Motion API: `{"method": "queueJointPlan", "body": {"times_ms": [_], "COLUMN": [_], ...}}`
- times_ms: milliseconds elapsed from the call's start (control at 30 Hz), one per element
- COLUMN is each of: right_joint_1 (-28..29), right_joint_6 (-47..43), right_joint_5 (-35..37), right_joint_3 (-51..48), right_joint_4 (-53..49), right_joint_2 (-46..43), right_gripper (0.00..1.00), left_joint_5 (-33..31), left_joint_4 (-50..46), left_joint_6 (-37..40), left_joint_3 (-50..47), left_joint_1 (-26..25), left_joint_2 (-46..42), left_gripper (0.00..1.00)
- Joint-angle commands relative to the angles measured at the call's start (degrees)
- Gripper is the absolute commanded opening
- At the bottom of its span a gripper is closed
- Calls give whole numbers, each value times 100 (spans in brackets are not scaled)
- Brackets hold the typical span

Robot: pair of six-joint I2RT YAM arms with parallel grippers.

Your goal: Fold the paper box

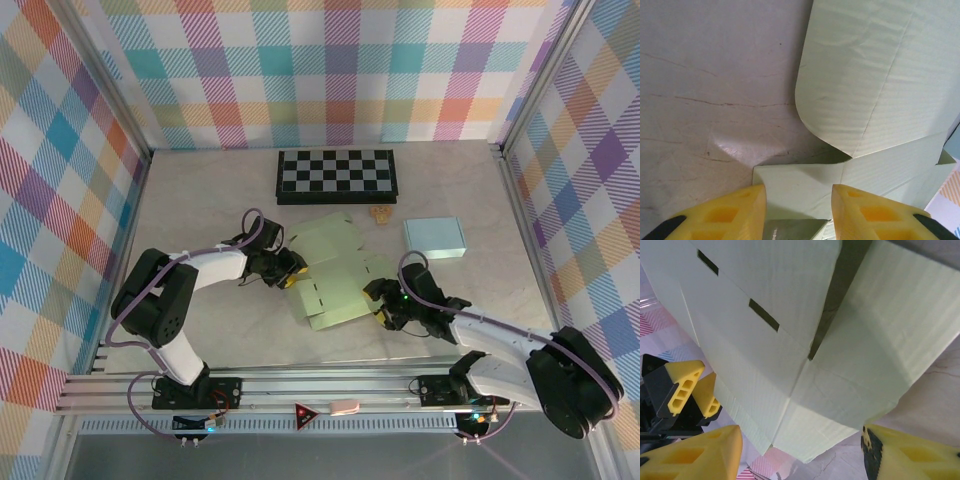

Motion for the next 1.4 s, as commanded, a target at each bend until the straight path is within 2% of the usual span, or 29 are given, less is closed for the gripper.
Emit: {"method": "queueJointPlan", "body": {"times_ms": [0, 767, 1067, 1267, 1367], "right_joint_1": [24, 103, 63, 23, -8], "right_joint_6": [20, 109, 28, -193, -309], "right_joint_5": [-19, 90, 129, -3, -38], "right_joint_3": [-65, -178, -185, -8, 151], "right_joint_4": [327, -86, 948, 2054, 2294], "right_joint_2": [146, -207, 435, 1128, 1274], "right_gripper": [64, 65, 64, 59, 57], "left_joint_5": [24, 18, -2, 9, 14], "left_joint_4": [-64, -130, -95, -86, -93], "left_joint_6": [-53, 4, -39, -49, -52], "left_joint_3": [157, 187, 97, 75, 66], "left_joint_1": [-71, -69, -81, -99, -99], "left_joint_2": [86, 70, 34, 8, 4], "left_gripper": [39, 39, 39, 39, 39]}}
